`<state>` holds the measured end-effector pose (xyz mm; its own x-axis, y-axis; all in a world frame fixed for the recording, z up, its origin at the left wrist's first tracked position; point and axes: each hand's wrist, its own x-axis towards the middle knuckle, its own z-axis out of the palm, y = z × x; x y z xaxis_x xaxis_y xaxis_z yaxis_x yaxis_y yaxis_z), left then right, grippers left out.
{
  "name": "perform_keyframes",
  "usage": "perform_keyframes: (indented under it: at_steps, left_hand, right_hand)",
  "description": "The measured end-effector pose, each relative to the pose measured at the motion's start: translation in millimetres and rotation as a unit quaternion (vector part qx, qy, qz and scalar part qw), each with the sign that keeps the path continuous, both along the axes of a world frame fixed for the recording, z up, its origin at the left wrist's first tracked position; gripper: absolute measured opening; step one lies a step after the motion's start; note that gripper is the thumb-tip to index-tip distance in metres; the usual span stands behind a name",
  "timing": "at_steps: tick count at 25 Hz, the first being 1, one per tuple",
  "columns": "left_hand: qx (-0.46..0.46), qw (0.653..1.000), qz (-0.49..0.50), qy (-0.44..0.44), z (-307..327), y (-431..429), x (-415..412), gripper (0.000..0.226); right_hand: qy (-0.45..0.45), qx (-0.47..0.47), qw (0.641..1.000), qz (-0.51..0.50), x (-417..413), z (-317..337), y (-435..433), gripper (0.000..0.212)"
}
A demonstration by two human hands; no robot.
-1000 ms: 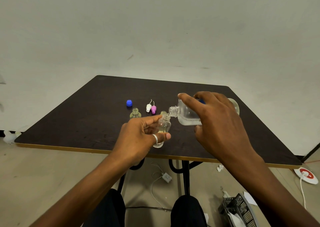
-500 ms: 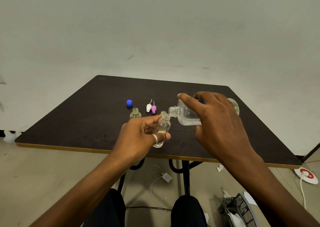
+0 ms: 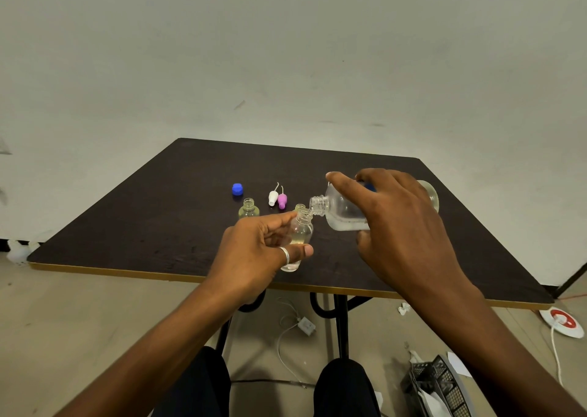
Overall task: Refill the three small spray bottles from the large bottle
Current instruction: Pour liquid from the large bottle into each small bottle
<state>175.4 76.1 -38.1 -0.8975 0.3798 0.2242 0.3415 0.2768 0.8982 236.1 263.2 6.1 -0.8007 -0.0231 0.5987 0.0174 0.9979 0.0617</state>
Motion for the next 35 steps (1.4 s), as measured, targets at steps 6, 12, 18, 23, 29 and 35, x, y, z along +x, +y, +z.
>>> perform_keyframes:
  at_steps: [6, 12, 18, 23, 29, 35]
  left_hand:
    - [0.003, 1.000, 0.001, -0.005, -0.6, 0.1, -0.8, 0.056]
    - [-0.001, 1.000, 0.002, -0.012, -2.6, 0.6, -1.8, 0.058]
    - [-0.002, 1.000, 0.001, -0.008, -2.2, 1.1, -1.6, 0.056]
    - [-0.003, 1.000, 0.004, -0.004, -3.5, 1.0, -2.6, 0.056]
    - [-0.001, 1.000, 0.001, -0.007, -3.8, 0.1, -2.6, 0.056]
    - [-0.007, 1.000, 0.002, -0.010, -1.9, 0.4, -1.7, 0.058]
  right_hand:
    - [-0.005, -0.001, 1.000, -0.001, 0.9, -0.2, -0.3, 0.086]
    - [-0.011, -0.004, 1.000, -0.002, 0.0, -1.5, -0.9, 0.087]
    - [-0.014, -0.005, 1.000, -0.003, 0.2, -0.4, -1.2, 0.086]
    - [-0.010, 0.001, 1.000, -0.002, 0.7, 0.2, -1.6, 0.085]
    - [-0.016, 0.001, 1.000, -0.002, -0.7, -0.3, -2.7, 0.085]
    - [-0.017, -0.002, 1.000, -0.004, -0.2, -0.4, -1.4, 0.086]
